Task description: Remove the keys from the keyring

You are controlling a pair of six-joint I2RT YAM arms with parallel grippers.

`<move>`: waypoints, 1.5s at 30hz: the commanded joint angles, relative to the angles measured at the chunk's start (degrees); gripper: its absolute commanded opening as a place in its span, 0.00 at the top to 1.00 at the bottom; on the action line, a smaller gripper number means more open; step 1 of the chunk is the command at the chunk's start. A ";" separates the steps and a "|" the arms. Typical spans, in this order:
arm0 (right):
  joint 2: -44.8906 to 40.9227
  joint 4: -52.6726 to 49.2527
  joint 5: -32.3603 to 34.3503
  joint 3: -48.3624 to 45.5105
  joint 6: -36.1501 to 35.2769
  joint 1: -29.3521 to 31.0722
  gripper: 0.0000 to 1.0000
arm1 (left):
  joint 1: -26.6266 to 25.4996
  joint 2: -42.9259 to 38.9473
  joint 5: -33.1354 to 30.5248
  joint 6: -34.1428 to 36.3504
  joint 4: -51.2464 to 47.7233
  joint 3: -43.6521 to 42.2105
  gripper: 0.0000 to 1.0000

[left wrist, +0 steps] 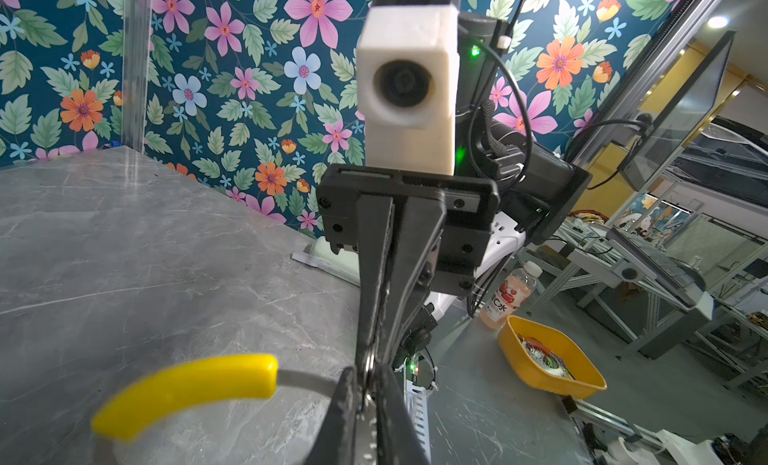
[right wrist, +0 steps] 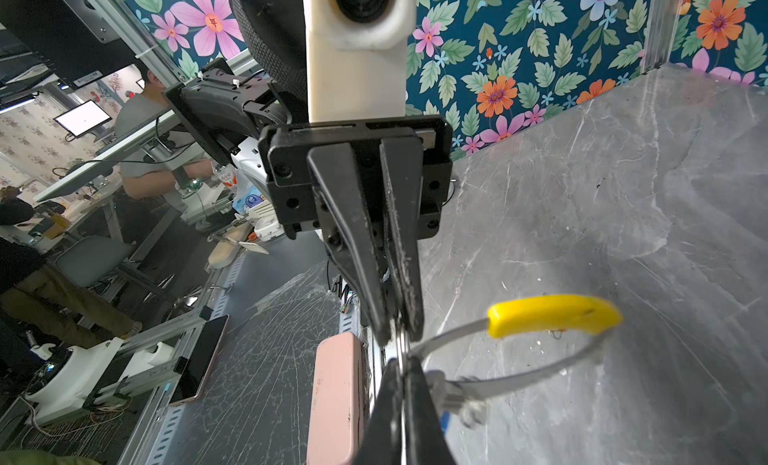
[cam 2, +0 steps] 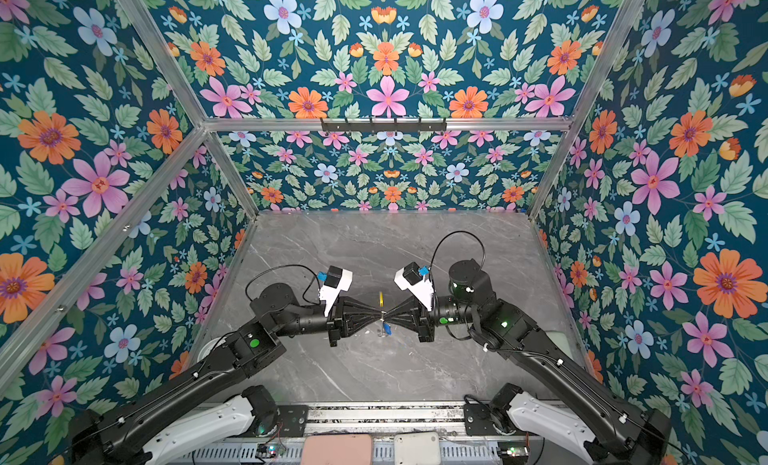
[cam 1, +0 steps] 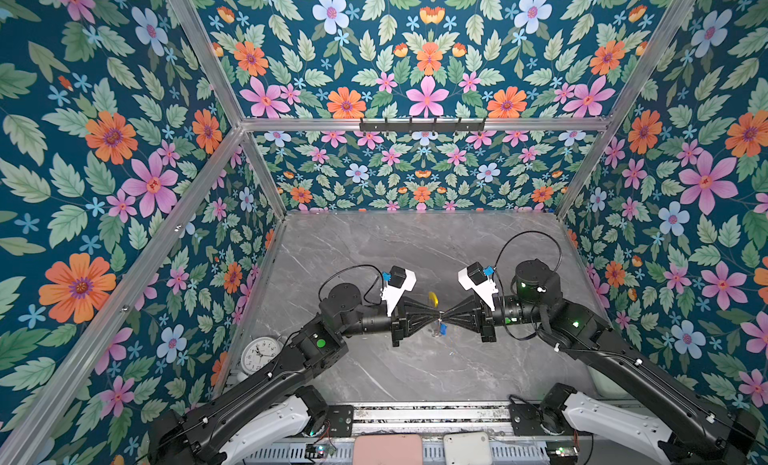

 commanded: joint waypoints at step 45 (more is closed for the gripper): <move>-7.43 33.45 13.06 -13.01 19.32 0.06 0.58 | -0.53 -4.96 -13.55 -11.79 27.83 -11.71 1.00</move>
